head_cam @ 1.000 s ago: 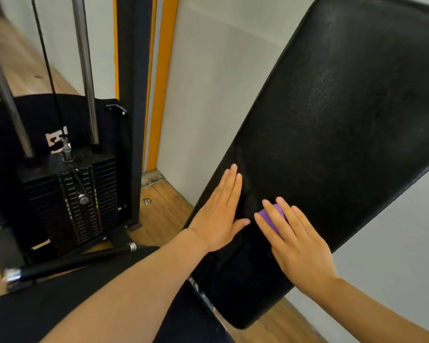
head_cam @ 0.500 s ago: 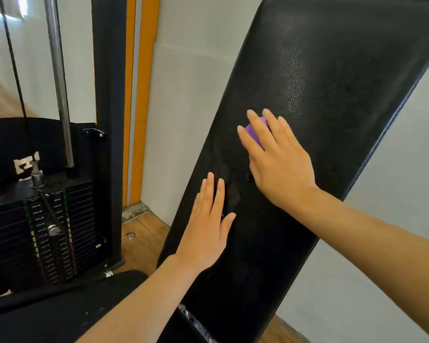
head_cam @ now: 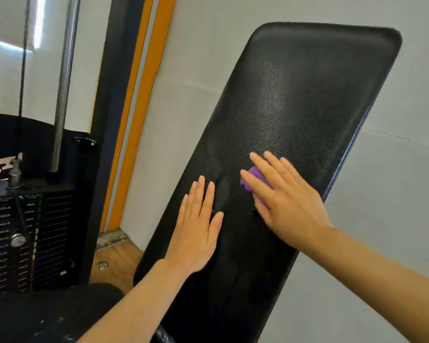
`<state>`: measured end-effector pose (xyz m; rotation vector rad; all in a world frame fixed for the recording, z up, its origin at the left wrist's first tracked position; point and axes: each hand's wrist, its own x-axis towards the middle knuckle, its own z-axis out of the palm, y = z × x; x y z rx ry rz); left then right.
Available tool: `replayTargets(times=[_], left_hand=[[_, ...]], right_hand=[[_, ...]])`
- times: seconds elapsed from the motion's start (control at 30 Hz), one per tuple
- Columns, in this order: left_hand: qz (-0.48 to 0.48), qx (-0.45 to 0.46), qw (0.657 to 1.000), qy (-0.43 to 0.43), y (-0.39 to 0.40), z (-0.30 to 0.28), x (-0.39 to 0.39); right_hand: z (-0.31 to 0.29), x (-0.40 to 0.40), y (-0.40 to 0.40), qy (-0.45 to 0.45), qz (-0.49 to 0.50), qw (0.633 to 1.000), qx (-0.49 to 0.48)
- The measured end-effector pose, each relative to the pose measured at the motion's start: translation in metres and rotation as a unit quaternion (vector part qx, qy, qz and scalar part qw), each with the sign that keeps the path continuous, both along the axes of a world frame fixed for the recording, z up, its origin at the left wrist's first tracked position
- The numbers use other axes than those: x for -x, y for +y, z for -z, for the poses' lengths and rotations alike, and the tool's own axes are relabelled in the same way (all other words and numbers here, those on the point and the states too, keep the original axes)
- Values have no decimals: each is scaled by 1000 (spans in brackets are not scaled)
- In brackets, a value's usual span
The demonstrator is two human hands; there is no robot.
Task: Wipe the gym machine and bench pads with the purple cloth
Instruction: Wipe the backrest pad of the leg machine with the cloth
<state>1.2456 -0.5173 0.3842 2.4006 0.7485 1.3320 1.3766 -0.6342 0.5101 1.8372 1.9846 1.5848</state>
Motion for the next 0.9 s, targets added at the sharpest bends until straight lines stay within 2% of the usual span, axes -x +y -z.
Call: replayTargets(times=[0.07,0.17,0.33,0.47,0.57,0.63,0.73,0.83,0.9], left_hand=[[-12,1,1000,9,-4,2,2],[-35,11,999,15,-11,5,4],[-7,14,1000,-11,-15,12,4],[10,13,1000,9,-11,10,10],[15,-3,1000,3,-8,14,15],[26,-6,1000,7,-8,18,14],[26,-3,999,23,-10,25,6],[27,-4,999,25,-11,32,3],[25,-10,999,28,-11,35,4]], right_hand=[[-13,1,5,38,20,997,-60],[6,12,8,50,30,994,-93],[70,25,-10,-6,21,1000,-6],[113,22,-39,-55,5,996,75],[104,13,-44,-83,-35,990,104],[81,6,-39,-43,-36,997,48],[63,6,-33,62,4,993,-99],[110,29,-32,147,17,976,-159],[161,43,-37,118,9,987,-107]])
